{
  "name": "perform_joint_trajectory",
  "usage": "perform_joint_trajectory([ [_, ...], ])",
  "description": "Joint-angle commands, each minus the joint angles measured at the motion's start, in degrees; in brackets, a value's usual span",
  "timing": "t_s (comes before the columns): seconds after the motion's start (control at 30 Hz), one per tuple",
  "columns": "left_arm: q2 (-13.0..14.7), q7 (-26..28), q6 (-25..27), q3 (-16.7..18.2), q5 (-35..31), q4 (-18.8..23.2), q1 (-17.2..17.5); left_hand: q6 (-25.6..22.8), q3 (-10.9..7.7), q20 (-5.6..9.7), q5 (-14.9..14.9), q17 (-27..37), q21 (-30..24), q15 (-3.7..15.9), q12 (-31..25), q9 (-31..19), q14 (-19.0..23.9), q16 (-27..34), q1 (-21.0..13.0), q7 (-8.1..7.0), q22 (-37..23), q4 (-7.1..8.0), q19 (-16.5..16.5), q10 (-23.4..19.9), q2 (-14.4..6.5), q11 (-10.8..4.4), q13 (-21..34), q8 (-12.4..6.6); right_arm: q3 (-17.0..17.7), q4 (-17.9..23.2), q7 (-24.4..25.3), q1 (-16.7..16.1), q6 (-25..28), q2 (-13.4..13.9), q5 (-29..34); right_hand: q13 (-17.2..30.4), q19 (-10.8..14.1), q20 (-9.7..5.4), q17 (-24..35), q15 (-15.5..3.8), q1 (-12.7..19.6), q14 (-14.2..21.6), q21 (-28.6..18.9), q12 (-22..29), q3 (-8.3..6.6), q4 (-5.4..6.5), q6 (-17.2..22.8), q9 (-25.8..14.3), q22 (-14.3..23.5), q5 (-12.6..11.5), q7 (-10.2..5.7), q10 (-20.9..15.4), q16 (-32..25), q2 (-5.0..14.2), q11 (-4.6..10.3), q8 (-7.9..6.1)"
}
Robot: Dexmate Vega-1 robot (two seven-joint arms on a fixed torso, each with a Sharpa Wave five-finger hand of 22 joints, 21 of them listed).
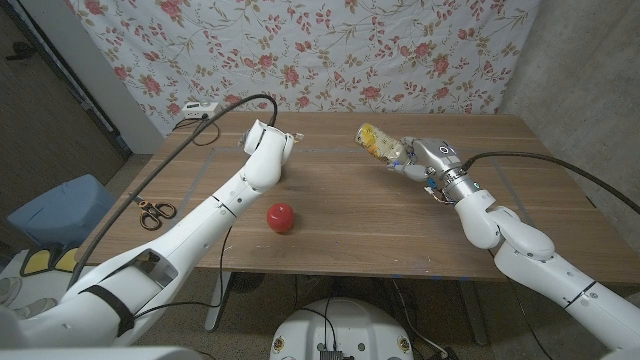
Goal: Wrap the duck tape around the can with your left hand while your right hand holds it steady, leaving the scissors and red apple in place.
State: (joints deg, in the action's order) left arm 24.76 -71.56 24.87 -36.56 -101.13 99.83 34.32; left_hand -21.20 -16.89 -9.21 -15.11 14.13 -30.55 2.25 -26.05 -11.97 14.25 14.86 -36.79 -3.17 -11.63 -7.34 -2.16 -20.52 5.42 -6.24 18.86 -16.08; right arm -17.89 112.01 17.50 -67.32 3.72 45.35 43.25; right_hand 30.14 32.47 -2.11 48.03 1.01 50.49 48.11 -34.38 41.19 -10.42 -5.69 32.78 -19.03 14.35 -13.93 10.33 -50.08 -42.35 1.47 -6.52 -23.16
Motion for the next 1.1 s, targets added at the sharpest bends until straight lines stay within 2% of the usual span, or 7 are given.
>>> perform_joint_trajectory([
  [0.03,-1.4,1.5,-1.1,-1.6,-1.2,-5.2,-1.4,-1.2,-0.54,-0.08,-0.1,0.0,-0.3,1.39,0.3,0.0,0.7,0.6,-0.8,-0.32,-0.1,-0.26,0.7,-0.7,-0.6,-0.54,-0.1,-0.21,0.9,-0.4,0.0,-0.1,-1.2,0.1,-0.9,0.3,-0.6,-2.95,0.3,-12.93,7.1,7.4,-0.4,0.2,-0.91,0.63,27.3,0.0,0.1,-0.9,-12.56,-8.4,0.1,7.55,8.07,-0.18],
  [0.3,-1.4,3.0,-1.1,-3.8,-1.6,-8.0,-2.1,-2.9,-0.95,0.35,0.3,-0.1,-0.4,1.82,0.4,0.1,1.6,1.2,-2.2,-1.12,0.0,-0.53,1.2,-2.4,-1.9,-0.87,-0.6,-0.64,0.8,-1.3,-0.3,0.8,-2.0,-0.2,-1.3,0.3,-0.6,-2.97,0.6,-12.94,7.2,7.5,-0.8,0.1,-0.92,0.65,27.4,0.0,0.0,-0.9,-12.62,-8.6,0.3,7.54,7.86,-0.03],
  [0.53,-1.3,3.3,-1.0,-5.7,-3.1,-9.5,-2.2,-8.4,-1.59,1.42,1.5,-0.5,-0.9,4.03,-1.2,0.2,4.9,2.5,-5.8,-2.42,0.0,-1.44,3.0,-8.9,-3.6,-2.87,-0.7,-2.37,0.8,-1.7,-0.6,1.4,-2.5,-0.2,-1.6,0.3,-0.7,-2.98,0.9,-12.92,7.2,7.7,-1.0,0.0,-0.93,0.69,27.5,-0.1,-0.1,-0.8,-12.57,-8.6,0.5,7.56,8.01,0.06],
  [0.67,-1.1,4.1,-0.8,-6.6,-4.1,-10.3,-2.1,-14.9,-2.18,2.55,2.9,-0.1,-1.6,6.31,-3.6,0.2,9.6,4.5,-8.7,-2.9,0.0,-1.61,4.9,-15.1,-5.9,-4.47,-0.3,-4.64,0.7,-1.9,-0.7,1.6,-2.8,0.0,-1.7,0.2,-0.8,-2.96,1.1,-12.92,7.3,7.8,-1.3,-0.1,-0.93,0.71,27.6,-0.1,-0.2,-0.8,-12.53,-8.8,0.6,7.54,7.93,0.17],
  [0.9,-0.8,6.2,-0.3,-7.5,-4.3,-11.8,-1.4,-16.6,-2.58,3.34,3.9,0.6,-2.2,7.21,-3.1,0.3,11.4,5.7,-11.1,-3.43,0.0,-1.87,6.6,-14.4,-7.4,-4.33,-0.1,-5.15,0.8,-1.7,-0.9,1.6,-2.7,0.2,-1.4,0.4,-0.9,-2.96,1.4,-12.93,7.4,7.8,-1.6,-0.1,-0.94,0.73,27.7,-0.2,-0.3,-0.8,-12.59,-8.8,0.8,7.53,7.91,0.23],
  [1.03,-0.7,10.1,1.6,-7.9,-4.7,-12.7,-0.1,-22.4,-4.11,4.86,4.7,2.1,-4.3,8.7,-4.0,0.3,17.2,9.2,-14.8,-3.12,-0.2,-1.71,11.0,-18.9,-11.7,-4.36,0.1,-7.31,0.9,-1.6,-1.0,1.6,-2.6,0.5,-1.0,0.4,-1.0,-3.02,1.6,-12.93,7.4,7.9,-1.8,-0.2,-0.95,0.74,27.7,-0.2,-0.4,-0.7,-12.61,-8.7,0.9,7.53,8.12,0.34],
  [1.1,-0.8,12.3,3.0,-7.7,-4.4,-13.1,0.6,-27.7,-6.06,5.51,4.5,2.8,-6.0,9.54,-6.0,0.1,22.1,11.3,-16.3,-1.9,-0.5,-1.08,13.8,-24.5,-15.6,-4.01,0.6,-9.66,0.9,-1.6,-0.7,1.5,-2.6,0.4,-0.8,0.4,-1.1,-3.04,1.7,-12.95,7.4,7.9,-1.9,-0.2,-0.97,0.74,27.7,-0.2,-0.4,-0.7,-12.6,-8.7,0.9,7.55,8.07,0.38],
])
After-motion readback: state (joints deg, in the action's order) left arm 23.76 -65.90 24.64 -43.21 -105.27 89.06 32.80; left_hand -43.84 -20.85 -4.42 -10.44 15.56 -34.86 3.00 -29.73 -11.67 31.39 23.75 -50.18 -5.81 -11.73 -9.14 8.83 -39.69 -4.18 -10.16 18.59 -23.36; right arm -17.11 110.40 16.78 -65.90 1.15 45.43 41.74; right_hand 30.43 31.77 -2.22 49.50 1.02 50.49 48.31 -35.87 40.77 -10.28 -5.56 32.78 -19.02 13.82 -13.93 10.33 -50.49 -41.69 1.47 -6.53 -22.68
